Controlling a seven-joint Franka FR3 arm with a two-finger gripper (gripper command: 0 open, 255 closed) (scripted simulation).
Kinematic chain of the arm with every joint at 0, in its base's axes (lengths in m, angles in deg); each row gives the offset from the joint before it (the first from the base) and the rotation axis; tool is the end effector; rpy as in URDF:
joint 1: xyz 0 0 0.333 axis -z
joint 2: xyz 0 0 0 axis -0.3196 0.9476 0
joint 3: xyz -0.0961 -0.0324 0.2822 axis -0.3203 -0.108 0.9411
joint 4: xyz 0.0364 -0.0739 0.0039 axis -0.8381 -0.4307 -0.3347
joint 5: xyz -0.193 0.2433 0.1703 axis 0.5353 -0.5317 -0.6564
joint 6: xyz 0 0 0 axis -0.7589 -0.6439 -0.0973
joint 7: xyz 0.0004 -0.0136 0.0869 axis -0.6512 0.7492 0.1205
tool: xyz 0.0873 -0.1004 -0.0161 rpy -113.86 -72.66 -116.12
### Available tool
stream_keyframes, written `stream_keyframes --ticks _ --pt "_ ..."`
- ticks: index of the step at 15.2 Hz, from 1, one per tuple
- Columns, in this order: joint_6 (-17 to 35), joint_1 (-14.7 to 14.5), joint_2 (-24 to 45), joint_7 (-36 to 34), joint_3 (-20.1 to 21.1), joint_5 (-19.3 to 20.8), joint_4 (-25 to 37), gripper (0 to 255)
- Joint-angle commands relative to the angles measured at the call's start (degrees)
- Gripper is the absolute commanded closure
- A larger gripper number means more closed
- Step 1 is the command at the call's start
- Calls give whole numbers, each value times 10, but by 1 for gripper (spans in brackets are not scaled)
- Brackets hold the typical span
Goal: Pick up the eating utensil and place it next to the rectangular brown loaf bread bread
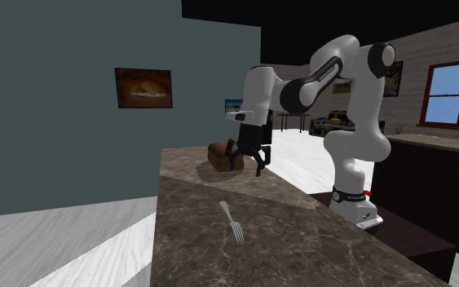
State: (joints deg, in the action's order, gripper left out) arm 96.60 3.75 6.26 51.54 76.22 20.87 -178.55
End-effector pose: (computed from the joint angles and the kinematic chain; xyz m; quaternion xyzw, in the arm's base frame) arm 0.4479 0.0703 0.4113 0.8976 0.4341 0.0730 0.0230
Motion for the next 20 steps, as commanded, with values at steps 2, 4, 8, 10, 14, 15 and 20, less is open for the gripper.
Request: stream_keyframes --ticks 2,4,8,10,14,15,20 --pt "43 -19 61 66 -2 -20 18 0" --pt "66 -29 99 109 -1 -35 31 0" --pt "107 -42 172 196 12 -65 59 0" --pt "120 -44 191 211 16 -71 64 0" --pt "147 -43 216 215 18 -77 62 0" --pt "154 -43 223 216 18 -79 62 0" --pt "165 -43 233 218 19 -81 62 0"
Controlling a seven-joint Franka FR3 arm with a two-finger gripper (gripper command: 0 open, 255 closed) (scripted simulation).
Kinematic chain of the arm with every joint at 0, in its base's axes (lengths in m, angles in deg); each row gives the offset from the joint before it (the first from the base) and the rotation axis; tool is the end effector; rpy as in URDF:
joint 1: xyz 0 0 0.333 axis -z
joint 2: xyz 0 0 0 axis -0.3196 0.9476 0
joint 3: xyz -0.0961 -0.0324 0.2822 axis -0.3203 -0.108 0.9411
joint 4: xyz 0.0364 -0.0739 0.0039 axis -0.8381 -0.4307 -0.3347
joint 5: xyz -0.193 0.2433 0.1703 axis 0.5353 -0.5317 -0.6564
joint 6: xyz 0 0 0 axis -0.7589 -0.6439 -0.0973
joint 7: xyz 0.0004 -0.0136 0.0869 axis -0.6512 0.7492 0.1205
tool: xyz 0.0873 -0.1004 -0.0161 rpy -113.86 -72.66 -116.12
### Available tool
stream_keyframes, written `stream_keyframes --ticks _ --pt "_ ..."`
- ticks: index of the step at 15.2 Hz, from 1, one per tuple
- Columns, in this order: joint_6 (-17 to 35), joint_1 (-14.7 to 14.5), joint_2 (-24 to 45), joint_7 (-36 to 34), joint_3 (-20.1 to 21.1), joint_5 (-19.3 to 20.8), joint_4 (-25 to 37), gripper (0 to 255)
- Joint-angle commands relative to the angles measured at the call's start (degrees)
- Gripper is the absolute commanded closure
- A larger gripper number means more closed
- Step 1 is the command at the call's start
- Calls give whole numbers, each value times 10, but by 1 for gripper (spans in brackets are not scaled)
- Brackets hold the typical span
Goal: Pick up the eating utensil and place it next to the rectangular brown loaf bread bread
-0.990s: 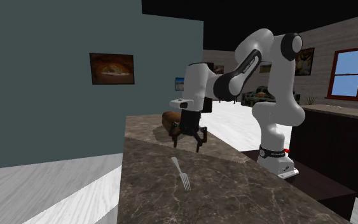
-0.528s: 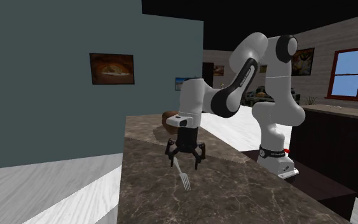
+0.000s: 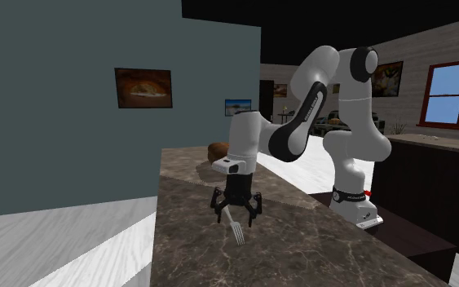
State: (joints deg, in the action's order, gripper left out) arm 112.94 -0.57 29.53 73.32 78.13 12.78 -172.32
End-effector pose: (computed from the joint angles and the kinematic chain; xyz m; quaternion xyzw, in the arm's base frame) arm 0.5070 0.1396 0.2880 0.7985 0.5972 0.0758 0.0044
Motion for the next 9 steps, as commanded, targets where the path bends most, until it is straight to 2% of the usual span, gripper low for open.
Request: stream_keyframes --ticks 1,4,5,9 --pt "1 0 1 0 0 0 0 0" --pt "1 0 1 0 0 0 0 0" --pt "1 0 1 0 0 0 0 255" --pt "1 0 1 0 0 0 1 255"
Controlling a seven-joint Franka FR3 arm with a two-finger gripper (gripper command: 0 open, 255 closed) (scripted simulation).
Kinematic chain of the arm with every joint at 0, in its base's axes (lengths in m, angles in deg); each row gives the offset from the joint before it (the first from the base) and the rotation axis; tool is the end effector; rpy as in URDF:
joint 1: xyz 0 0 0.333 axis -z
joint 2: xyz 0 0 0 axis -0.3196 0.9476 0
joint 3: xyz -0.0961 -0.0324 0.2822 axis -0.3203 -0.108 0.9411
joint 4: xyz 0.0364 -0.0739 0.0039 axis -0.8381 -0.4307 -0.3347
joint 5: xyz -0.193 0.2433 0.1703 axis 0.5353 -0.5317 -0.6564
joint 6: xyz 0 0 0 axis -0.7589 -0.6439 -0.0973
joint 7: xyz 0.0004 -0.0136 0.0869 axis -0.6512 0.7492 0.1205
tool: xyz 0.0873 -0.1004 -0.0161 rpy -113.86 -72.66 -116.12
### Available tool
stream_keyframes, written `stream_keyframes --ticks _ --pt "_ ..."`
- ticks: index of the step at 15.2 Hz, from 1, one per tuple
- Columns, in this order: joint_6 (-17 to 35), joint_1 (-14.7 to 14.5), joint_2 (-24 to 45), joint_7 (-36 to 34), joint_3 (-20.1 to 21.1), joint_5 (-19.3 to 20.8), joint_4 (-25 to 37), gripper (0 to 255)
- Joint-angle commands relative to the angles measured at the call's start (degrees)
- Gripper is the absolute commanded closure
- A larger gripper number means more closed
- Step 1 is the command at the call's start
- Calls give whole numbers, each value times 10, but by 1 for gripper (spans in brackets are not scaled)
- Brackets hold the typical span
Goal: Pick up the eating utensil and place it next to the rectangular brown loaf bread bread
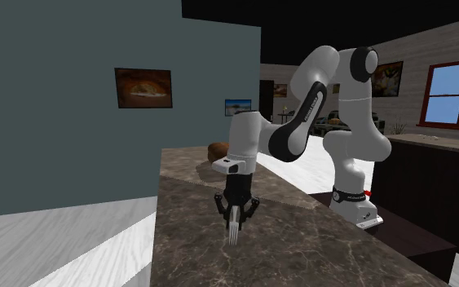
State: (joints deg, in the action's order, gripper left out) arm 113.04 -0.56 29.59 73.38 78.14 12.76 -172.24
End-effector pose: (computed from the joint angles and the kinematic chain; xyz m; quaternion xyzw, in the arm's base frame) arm 0.5076 0.1398 0.2882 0.7982 0.5974 0.0768 0.0048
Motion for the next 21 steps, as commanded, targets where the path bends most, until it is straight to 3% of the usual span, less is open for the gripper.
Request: stream_keyframes --ticks 1,5,21 --pt "0 0 1 0 0 0 0 255" --pt "0 0 0 0 0 0 -1 255" --pt "-117 -2 -79 -19 -4 21 38 255"
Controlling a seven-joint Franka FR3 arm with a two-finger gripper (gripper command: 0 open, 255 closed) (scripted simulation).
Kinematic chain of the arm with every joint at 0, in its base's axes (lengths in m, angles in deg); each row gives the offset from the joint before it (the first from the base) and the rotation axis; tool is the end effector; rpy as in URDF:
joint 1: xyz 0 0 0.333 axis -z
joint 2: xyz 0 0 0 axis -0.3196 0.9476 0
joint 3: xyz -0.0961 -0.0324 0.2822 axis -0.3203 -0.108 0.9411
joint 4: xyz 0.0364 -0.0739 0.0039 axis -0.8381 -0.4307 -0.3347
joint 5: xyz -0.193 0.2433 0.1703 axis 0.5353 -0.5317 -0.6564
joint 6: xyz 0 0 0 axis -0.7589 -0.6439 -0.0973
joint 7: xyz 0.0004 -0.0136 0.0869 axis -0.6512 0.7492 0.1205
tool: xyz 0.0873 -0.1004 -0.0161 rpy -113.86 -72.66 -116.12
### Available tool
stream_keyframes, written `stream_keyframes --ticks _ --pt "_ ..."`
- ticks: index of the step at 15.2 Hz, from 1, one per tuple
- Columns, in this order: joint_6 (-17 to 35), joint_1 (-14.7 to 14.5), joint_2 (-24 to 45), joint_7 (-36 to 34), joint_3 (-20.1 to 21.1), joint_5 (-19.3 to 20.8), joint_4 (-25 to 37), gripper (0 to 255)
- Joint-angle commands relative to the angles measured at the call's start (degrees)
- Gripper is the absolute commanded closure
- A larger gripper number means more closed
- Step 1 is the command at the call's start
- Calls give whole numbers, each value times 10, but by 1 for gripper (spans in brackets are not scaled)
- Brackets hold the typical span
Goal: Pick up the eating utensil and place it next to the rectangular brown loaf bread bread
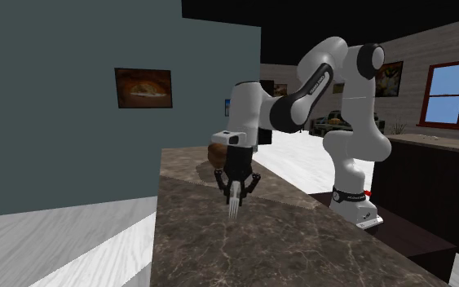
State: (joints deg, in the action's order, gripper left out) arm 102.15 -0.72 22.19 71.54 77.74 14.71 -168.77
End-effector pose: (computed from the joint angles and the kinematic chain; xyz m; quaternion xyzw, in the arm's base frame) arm 0.5041 0.1390 0.3608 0.7986 0.5970 0.0761 0.0045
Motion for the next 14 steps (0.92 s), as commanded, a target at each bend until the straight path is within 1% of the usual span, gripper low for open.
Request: stream_keyframes --ticks 1,14 --pt "-15 0 -8 -2 0 2 7 255" --pt "-112 0 -49 -11 0 11 63 255"
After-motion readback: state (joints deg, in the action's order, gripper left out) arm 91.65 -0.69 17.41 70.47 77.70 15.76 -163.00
